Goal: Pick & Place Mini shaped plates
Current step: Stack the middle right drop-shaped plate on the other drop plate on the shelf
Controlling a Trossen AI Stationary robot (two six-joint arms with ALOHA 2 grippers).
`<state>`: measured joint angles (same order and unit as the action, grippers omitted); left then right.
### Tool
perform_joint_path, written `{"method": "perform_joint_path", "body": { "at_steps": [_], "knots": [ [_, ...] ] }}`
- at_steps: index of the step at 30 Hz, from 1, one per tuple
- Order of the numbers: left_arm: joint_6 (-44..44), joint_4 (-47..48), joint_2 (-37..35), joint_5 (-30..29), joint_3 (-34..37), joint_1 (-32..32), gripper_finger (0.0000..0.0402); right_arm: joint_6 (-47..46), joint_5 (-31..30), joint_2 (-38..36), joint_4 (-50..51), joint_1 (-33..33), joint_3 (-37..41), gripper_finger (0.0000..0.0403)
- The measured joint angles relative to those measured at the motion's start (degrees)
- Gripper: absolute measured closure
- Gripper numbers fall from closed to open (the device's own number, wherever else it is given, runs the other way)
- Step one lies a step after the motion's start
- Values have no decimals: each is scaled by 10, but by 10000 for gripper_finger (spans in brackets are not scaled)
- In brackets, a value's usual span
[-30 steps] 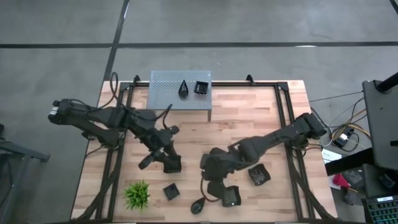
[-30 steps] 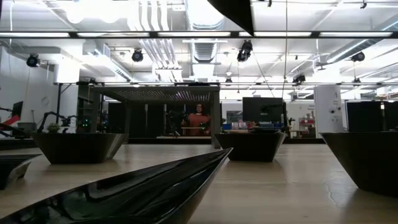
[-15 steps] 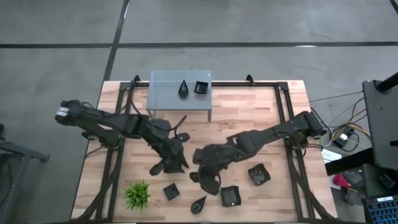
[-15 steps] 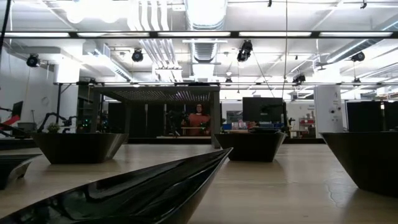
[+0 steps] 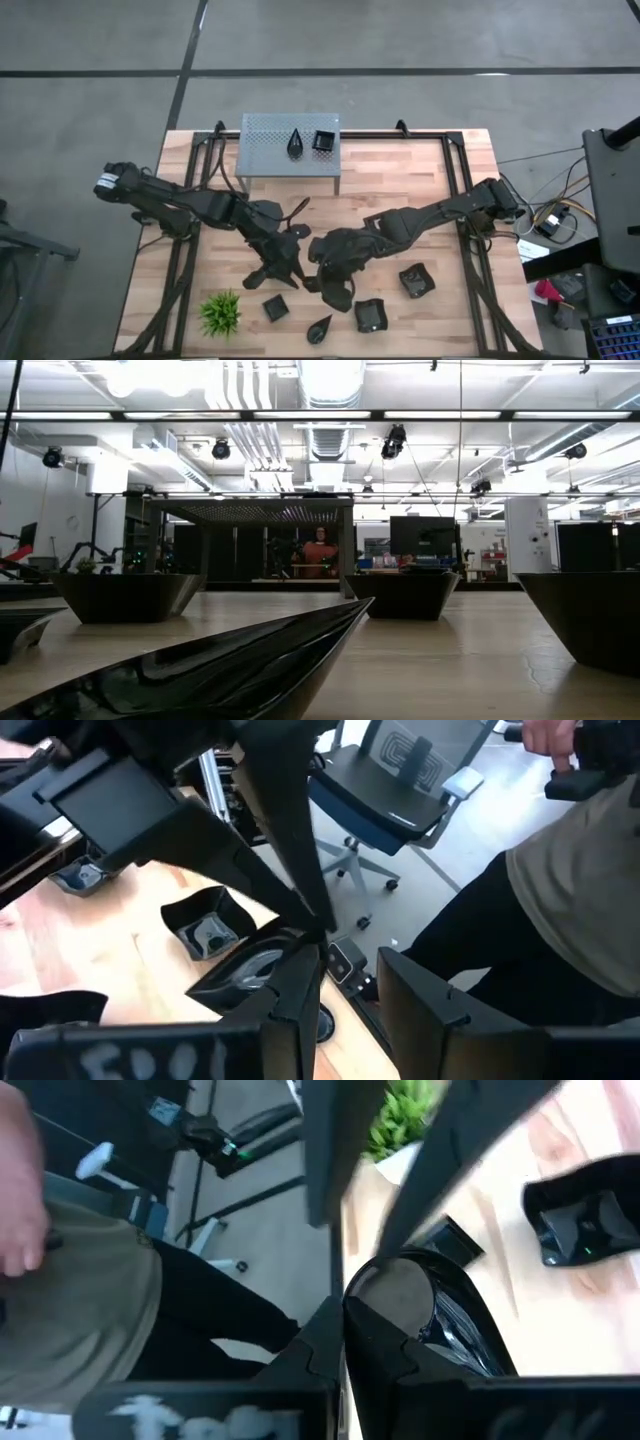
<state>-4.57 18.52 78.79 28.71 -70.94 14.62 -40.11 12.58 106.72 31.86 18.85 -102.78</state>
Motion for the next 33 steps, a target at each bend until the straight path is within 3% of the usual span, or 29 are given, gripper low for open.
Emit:
{"method": "perform_joint_path", "body": {
  "at_steps": [15, 33],
  "knots": [
    [4, 10, 0, 8, 0, 3, 311, 12, 12, 0, -33, 0, 0, 395],
    [24, 14, 0, 21, 0, 4, 398, 13, 10, 0, -39, 0, 0, 395]
  ]
}}
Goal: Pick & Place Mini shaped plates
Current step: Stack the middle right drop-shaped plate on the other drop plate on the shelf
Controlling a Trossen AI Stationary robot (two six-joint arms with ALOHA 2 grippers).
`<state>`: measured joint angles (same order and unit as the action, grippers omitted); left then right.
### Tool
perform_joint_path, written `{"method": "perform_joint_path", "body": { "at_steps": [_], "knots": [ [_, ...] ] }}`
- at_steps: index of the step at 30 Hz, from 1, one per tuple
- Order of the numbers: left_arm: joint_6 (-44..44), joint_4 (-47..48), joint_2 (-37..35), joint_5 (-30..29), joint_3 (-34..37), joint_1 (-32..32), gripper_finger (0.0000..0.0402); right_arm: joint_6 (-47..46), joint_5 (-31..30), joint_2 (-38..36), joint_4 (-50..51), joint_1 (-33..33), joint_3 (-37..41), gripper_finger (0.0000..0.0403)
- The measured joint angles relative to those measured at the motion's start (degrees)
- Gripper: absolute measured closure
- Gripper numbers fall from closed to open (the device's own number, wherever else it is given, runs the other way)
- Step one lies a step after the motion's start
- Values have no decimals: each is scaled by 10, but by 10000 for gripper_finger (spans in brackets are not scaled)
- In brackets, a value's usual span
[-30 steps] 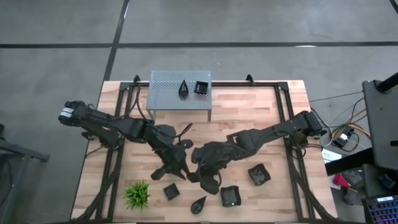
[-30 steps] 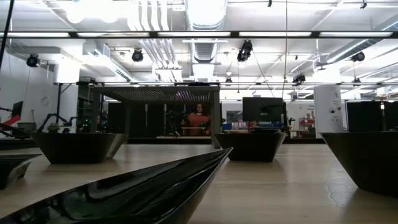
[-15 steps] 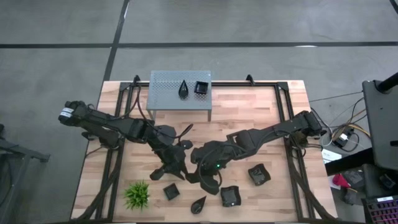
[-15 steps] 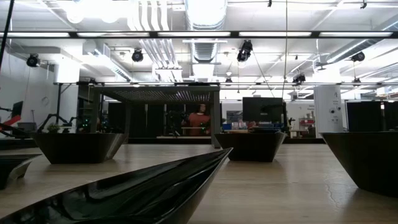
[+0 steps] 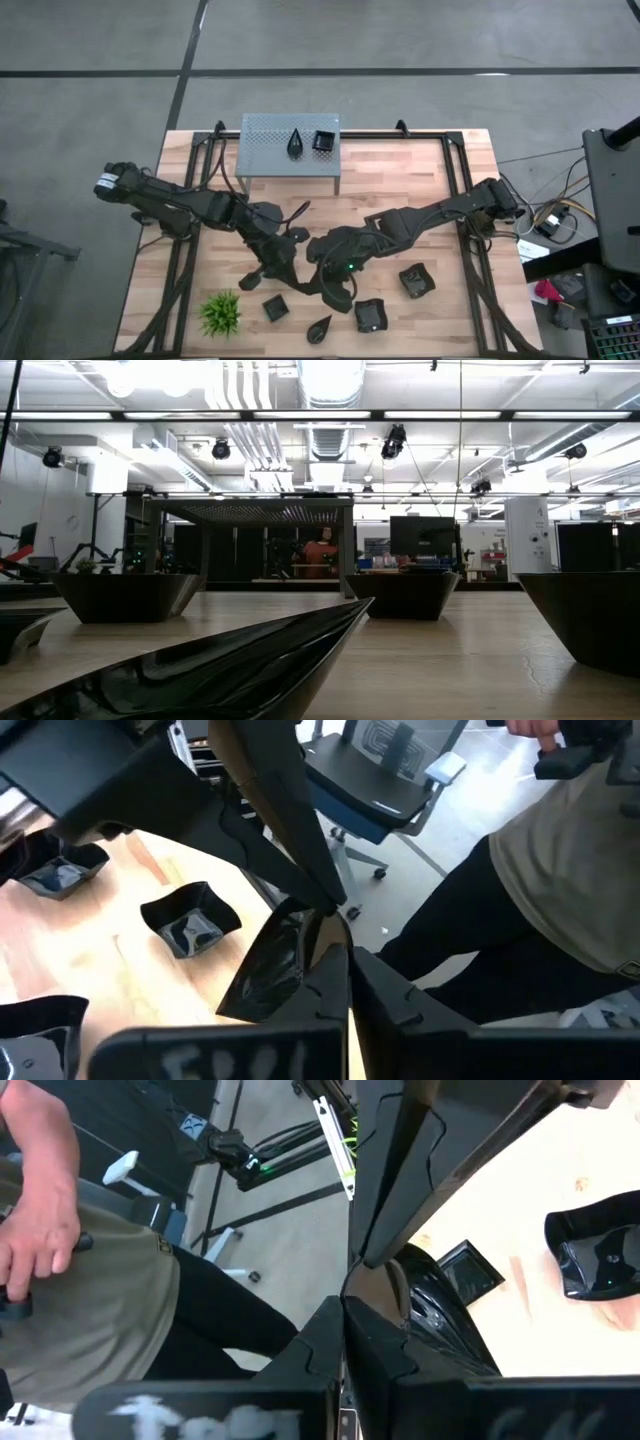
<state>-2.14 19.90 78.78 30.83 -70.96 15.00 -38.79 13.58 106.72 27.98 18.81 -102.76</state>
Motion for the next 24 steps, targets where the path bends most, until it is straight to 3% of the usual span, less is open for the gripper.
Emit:
{"method": "perform_joint_path", "body": {
  "at_steps": [12, 24],
  "knots": [
    [-15, 0, 0, 1, 0, 1, 401, -41, -1, 0, 0, -4, 0, 382],
    [-19, 44, 0, -16, 0, 1, 401, -58, -25, -1, 0, -21, 0, 241]
  ]
}}
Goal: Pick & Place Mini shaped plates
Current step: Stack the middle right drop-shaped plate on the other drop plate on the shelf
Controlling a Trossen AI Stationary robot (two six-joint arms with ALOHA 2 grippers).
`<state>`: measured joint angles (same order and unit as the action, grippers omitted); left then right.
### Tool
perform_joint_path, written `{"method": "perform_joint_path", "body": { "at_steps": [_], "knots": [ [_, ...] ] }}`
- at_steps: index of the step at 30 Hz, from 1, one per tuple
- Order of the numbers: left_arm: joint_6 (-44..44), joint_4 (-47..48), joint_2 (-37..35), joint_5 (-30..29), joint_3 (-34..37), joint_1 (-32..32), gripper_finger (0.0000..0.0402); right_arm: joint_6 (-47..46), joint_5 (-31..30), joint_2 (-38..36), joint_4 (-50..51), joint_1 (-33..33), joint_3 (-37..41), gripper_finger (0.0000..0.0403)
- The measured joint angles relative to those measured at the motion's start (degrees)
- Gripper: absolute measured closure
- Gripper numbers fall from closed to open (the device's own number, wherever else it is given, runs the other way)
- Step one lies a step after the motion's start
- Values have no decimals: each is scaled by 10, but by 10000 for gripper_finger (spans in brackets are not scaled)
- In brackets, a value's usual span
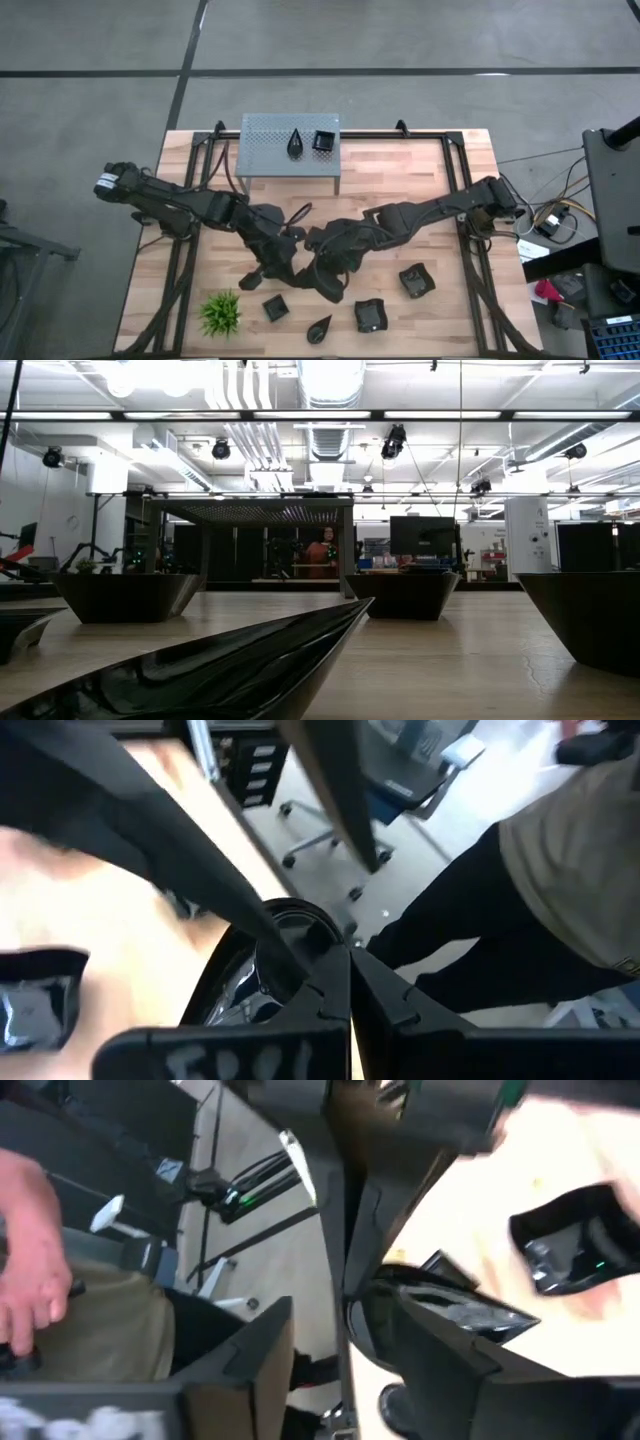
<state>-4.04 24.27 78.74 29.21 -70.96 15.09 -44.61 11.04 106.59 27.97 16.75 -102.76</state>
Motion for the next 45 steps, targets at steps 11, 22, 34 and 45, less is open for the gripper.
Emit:
{"method": "perform_joint_path", "body": {
  "at_steps": [11, 22, 34, 45],
  "knots": [
    [88, 156, -52, -202, 0, 1, 401, 17, -7, -18, -3, -19, 0, 216],
    [378, 228, -90, -505, 0, -7, 401, 59, -35, -43, 2, -15, 0, 216],
    [450, 232, -40, -577, 1, -123, 401, 126, -36, -65, 51, -9, 0, 216],
    [468, 165, 33, -586, 1, -256, 401, 124, -96, -71, 44, -9, 0, 216]
  ]
}}
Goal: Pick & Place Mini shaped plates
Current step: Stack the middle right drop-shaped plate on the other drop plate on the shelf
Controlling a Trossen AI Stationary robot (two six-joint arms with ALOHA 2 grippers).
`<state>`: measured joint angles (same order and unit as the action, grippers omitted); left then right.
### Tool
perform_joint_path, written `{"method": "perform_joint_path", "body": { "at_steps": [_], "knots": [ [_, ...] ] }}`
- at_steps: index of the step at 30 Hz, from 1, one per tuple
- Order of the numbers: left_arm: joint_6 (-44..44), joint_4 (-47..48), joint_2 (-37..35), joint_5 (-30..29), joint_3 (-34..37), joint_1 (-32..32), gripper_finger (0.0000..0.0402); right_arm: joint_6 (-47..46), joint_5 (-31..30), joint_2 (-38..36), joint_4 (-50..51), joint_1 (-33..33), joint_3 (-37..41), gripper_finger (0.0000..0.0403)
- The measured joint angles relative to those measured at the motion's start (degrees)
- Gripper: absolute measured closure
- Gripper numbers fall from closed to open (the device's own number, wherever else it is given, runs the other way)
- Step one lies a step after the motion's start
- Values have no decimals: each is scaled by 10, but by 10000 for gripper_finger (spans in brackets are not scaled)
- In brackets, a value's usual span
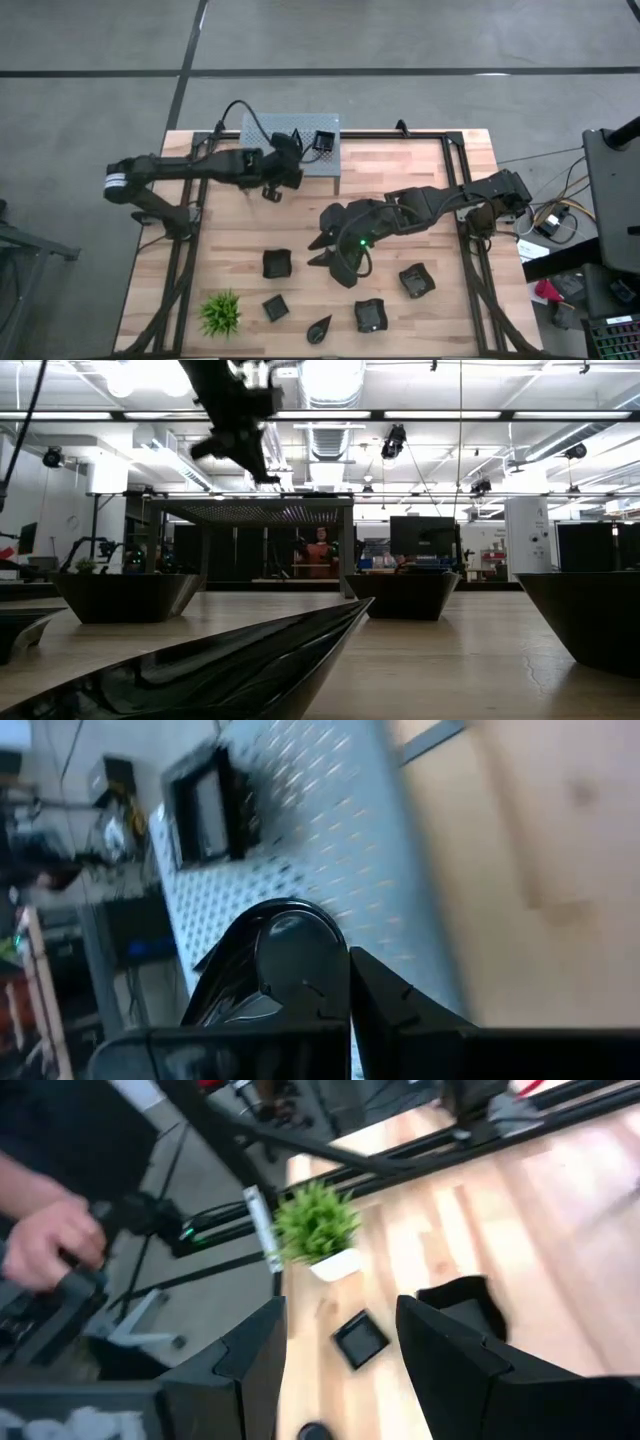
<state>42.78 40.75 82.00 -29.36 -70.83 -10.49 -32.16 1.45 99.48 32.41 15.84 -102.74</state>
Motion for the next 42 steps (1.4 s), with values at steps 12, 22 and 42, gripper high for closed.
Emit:
{"method": "perform_joint_path", "body": {
  "at_steps": [12, 22, 42],
  "knots": [
    [17, -32, 57, -44, -7, -36, 401, -8, -34, 0, -1, 0, 0, 216],
    [19, -45, 61, -52, -8, -37, 380, -8, -47, 0, -5, 0, 0, 216],
    [20, -43, 62, -58, -8, -44, 325, -7, -47, 0, -13, 0, 2, 216]
  ]
}}
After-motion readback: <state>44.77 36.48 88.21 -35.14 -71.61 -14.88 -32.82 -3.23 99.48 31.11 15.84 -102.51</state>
